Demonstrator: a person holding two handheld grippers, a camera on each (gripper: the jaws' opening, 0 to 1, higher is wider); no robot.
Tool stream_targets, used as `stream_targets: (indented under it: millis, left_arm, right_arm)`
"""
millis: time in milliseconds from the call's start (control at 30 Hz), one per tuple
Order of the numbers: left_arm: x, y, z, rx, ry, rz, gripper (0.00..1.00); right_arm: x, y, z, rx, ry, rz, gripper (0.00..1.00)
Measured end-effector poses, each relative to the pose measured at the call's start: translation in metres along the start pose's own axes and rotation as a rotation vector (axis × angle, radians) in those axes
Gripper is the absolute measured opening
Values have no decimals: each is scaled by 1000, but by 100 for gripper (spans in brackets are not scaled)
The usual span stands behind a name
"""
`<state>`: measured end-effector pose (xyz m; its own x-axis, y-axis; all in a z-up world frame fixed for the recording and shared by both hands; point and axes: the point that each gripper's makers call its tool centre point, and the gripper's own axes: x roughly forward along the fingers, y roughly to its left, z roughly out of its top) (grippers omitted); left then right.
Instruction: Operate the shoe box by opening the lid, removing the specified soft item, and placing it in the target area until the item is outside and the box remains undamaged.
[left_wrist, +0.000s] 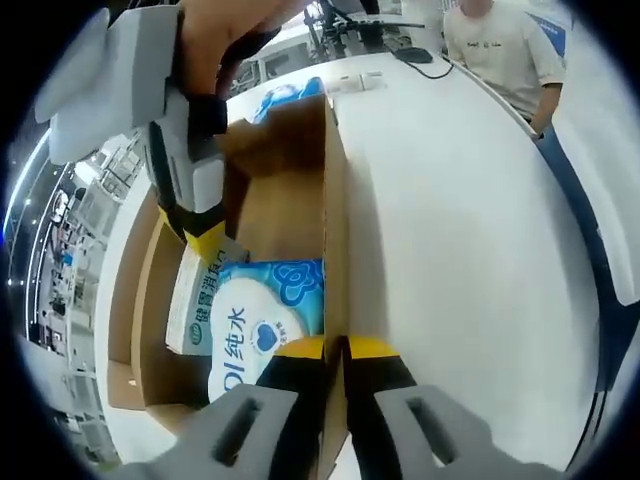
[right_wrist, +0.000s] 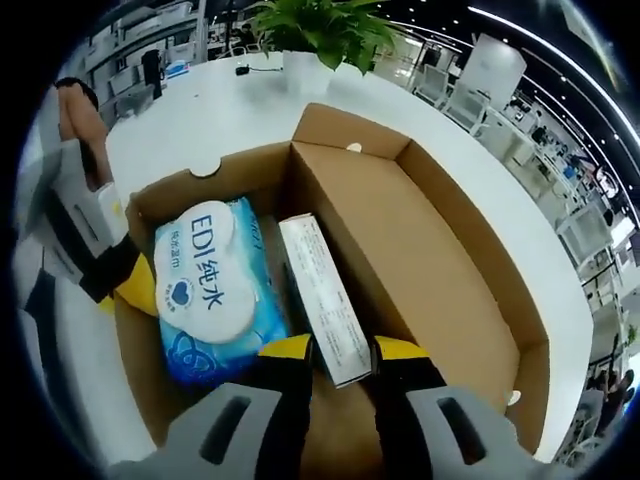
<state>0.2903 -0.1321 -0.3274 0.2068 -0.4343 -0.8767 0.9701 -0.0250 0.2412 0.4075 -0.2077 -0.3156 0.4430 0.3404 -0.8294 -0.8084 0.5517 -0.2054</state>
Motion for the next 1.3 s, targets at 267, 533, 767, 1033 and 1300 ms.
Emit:
stream_targets:
  millis: [267,533,767,1033,1300]
  left_arm:
    - [0,0,-1,-7,2,2,5]
    - [0,0,-1,-6,2,4,5]
    - [0,0,-1,-6,2,5,5]
    - [0,0,-1,-5,2,9,5]
    - [0,1,-1,-8,-1,13,5]
  right_arm:
    - [-7,-2,-11,19,8,-12,21]
    - [-12,-3,-19,45,9,-28,21]
    - [-14,-3,-23,52,11,-35,21]
    - [-16,-2,-27,83,6,-52,20]
    - [-17,0,-26,93,5,-61,20]
